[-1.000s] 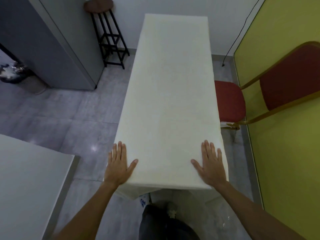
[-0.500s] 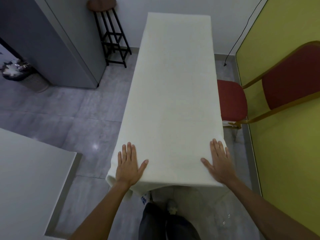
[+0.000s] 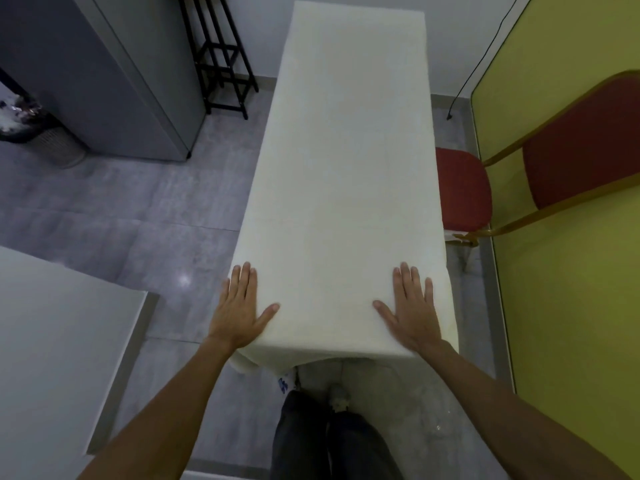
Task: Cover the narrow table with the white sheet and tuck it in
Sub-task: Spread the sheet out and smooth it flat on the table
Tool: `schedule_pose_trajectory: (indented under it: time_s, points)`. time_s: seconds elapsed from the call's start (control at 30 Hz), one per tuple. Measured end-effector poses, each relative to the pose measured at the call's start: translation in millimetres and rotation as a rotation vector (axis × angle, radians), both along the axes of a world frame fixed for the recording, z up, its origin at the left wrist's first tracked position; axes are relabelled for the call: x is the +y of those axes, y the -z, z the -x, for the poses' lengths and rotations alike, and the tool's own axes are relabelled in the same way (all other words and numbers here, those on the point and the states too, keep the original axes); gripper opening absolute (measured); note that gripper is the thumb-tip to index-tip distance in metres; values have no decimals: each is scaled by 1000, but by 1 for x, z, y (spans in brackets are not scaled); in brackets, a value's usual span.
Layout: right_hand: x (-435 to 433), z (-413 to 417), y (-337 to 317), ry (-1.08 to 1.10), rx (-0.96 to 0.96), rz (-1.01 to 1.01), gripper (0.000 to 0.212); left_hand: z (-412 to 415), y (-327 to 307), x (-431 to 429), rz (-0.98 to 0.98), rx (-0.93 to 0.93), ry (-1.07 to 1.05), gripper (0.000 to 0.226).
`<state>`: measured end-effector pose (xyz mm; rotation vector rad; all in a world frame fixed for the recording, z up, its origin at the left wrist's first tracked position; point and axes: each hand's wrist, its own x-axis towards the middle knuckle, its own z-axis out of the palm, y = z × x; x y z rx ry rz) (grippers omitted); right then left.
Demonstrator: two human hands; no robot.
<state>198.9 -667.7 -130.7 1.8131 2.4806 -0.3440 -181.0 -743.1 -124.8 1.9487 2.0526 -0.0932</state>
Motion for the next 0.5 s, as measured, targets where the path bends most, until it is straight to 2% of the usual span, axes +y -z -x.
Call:
schedule_pose_trajectory:
  time_s: [0.13, 0.5]
  points:
    - [-4, -8, 5, -8, -51, 5, 86, 0, 0, -4, 6, -1, 9, 97]
    - [-17, -16, 4, 70, -7, 45, 90, -2, -4, -16, 42, 11, 8, 96]
